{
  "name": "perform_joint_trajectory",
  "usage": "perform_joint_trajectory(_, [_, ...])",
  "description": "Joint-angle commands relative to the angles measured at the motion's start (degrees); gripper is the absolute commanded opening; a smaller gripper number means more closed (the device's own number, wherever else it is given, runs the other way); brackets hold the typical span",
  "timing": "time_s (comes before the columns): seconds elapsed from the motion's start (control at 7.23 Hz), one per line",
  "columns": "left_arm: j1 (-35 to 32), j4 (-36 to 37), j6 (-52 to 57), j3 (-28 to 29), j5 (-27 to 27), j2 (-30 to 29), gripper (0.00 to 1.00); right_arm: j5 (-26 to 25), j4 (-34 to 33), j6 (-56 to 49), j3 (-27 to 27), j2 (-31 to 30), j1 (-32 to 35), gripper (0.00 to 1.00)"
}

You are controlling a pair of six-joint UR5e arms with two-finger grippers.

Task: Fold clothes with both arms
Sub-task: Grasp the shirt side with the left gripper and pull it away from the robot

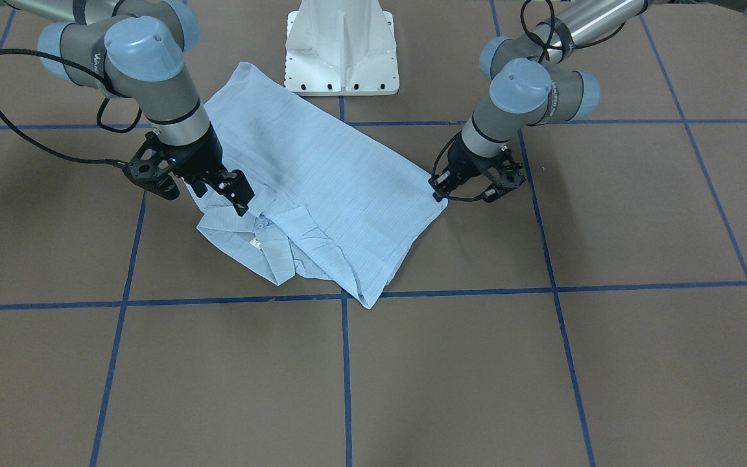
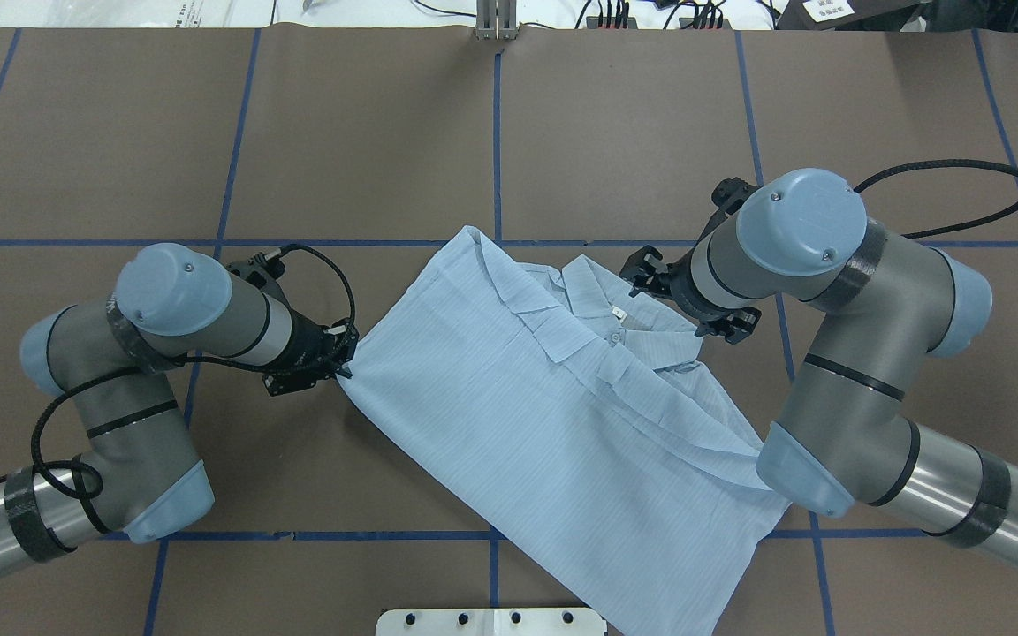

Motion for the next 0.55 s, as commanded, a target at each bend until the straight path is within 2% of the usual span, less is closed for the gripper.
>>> perform_joint_trajectory(0.0, [-4.5,-0.1,9.4,2.1,1.4,-0.5,0.00,-0.7,-0.1,0.0,-0.4,0.2,-0.1,1.00])
perform_joint_trajectory(0.14, [-8.8,-1.0,13.3,6.6,2.1,-4.1,0.00,-0.7,0.0,0.2,-0.4,0.2,-0.1,1.00])
perform_joint_trajectory(0.41, [-16.4,-4.0,16.3,22.6,2.1,-16.8,0.00,-0.7,0.0,0.2,-0.4,0.2,-0.1,1.00])
